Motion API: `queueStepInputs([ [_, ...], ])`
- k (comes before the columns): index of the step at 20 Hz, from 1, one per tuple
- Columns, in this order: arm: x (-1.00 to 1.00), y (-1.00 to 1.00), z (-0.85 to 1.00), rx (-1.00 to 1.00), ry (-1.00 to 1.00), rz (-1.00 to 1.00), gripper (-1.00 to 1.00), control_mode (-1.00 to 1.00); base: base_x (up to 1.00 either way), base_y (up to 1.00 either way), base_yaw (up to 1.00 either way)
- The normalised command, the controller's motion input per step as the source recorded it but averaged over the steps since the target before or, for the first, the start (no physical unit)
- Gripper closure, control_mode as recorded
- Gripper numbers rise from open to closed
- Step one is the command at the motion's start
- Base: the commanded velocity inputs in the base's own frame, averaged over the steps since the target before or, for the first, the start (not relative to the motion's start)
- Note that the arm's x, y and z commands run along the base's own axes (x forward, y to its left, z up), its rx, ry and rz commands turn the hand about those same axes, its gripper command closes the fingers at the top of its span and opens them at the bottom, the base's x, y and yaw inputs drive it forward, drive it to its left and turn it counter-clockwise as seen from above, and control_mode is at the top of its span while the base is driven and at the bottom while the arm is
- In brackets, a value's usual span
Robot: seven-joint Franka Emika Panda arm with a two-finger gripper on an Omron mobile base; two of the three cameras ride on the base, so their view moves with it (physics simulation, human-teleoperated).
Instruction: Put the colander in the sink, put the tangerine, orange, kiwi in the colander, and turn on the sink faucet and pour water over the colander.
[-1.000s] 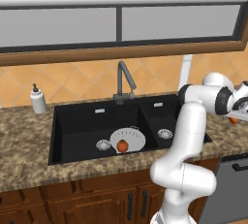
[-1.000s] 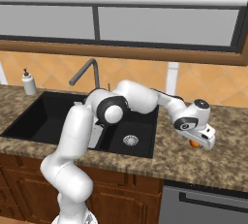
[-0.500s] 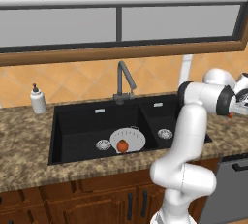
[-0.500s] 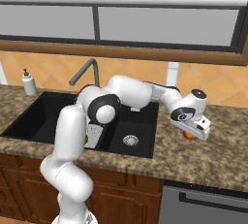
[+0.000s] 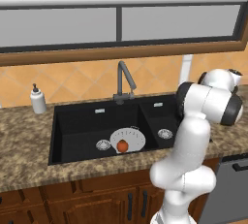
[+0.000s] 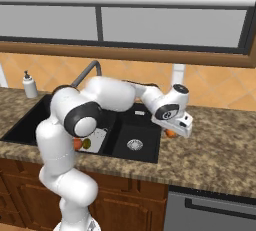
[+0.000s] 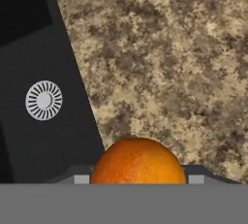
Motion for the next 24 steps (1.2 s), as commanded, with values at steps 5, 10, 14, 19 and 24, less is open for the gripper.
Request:
queueStepInputs([
  [5, -0.23, 1.0, 0.11, 0.0, 0.0, 0.15, 1.0, -1.0, 0.0, 0.0, 0.0],
  [10, -0.01, 1.0, 0.21, 0.0, 0.0, 0.16, 1.0, -1.0, 0.0, 0.0, 0.0],
  [14, 0.0, 1.0, 0.13, 0.0, 0.0, 0.15, 1.0, -1.0, 0.0, 0.0, 0.0],
  [19, 0.0, 1.0, 0.04, 0.0, 0.01, 0.16, 1.0, -1.0, 0.0, 0.0, 0.0],
  [24, 0.0, 1.0, 0.0, 0.0, 0.0, 0.14, 1.0, -1.0, 0.0, 0.0, 0.0],
])
